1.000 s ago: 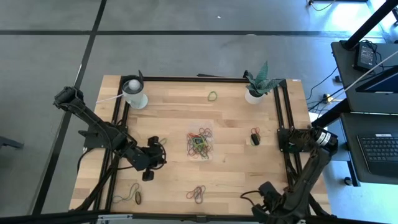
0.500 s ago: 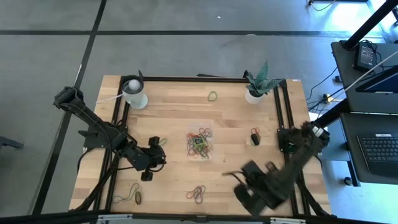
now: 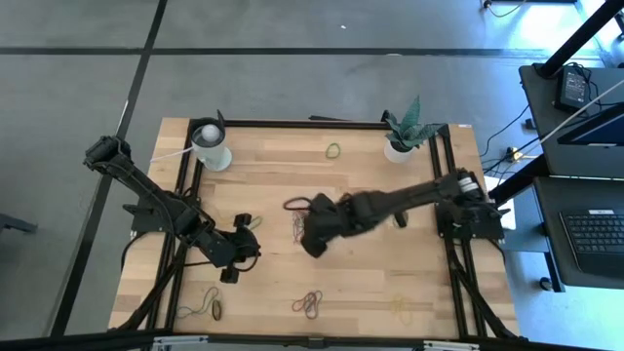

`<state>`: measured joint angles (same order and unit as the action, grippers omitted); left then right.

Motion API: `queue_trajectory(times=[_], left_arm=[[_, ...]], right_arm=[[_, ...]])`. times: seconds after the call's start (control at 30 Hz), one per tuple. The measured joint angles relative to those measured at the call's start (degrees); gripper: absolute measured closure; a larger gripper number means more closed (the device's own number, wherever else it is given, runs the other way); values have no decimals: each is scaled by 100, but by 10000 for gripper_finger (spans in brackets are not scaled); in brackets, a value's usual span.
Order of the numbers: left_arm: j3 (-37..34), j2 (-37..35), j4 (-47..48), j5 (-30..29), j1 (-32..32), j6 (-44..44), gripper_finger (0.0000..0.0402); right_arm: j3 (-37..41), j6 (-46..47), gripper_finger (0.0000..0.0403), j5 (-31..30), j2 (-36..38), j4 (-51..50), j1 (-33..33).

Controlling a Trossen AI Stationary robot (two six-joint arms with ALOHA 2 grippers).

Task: Pick and place rubber bands into bin
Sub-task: Put the black rubber band into the transparent bin

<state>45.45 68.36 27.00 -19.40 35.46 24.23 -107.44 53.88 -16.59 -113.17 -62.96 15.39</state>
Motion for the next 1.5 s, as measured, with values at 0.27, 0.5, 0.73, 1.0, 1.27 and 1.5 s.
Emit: queue_trajectory(times=[0.27, 0.5, 0.73, 1.0, 1.27, 1.5], left_arm=[[0, 0, 24, 250, 7, -147, 398], [0, 0, 24, 295, 7, -309, 398], [0, 0, 24, 297, 7, -358, 398], [0, 0, 20, 285, 7, -350, 398], [0, 0, -4, 254, 7, -88, 398], [0, 0, -48, 252, 7, 185, 398]], right_arm=[[4, -406, 403, 951, -920, 2, -358], [7, -311, 375, 1195, -1342, -74, -375], [-74, -174, 321, 1180, -1245, -199, -375], [-358, -346, 277, 1173, -1221, -273, -375], [-385, -776, 285, 417, -860, -254, -80], [-386, -1357, 311, -115, -343, -352, 27]])
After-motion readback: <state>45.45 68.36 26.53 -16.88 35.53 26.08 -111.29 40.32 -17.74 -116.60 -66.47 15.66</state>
